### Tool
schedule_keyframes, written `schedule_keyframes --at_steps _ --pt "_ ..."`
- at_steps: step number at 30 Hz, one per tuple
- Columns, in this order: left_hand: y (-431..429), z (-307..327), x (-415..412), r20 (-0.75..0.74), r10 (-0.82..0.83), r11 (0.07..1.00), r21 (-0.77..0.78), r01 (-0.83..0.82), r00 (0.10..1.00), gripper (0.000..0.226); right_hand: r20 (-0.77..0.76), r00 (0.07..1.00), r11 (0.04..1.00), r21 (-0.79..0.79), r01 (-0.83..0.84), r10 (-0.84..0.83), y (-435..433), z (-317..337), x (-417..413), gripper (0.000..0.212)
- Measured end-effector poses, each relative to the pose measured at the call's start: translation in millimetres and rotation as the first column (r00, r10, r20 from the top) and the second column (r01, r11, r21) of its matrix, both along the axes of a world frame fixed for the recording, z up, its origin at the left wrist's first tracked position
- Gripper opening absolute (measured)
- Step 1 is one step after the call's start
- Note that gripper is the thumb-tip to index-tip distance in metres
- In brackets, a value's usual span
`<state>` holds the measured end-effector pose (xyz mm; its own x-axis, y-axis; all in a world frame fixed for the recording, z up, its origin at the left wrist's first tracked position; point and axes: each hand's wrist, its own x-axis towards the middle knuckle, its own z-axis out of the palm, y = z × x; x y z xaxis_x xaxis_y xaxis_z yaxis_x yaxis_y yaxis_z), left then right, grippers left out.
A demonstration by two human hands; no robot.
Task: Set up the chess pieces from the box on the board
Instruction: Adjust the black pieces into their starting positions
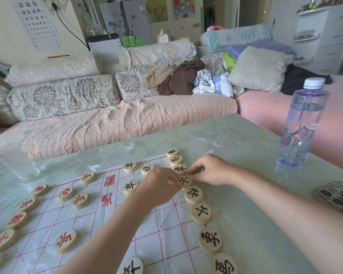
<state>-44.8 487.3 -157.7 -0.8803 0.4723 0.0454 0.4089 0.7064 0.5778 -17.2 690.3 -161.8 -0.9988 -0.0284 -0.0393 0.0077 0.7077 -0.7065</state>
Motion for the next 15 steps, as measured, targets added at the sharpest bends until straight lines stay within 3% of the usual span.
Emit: schedule_keyframes --at_steps 5,8,15 --pt "3.5 -0.5 -0.2 0.115 0.076 0.989 0.115 -0.089 0.990 0.024 0.019 1.000 1.000 -0.015 0.001 -0.001 2.5 1.1 1.3 0.018" --pt "0.3 -0.4 1.4 0.024 0.126 0.991 0.040 -0.126 0.992 0.022 0.016 0.999 0.999 -0.026 0.028 -0.028 4.6 -0.1 1.7 0.016" --pt "4.9 2.0 -0.9 0.203 0.183 0.971 0.119 -0.210 0.962 0.021 0.017 1.000 0.999 0.033 0.005 -0.006 1.2 0.7 2.6 0.029"
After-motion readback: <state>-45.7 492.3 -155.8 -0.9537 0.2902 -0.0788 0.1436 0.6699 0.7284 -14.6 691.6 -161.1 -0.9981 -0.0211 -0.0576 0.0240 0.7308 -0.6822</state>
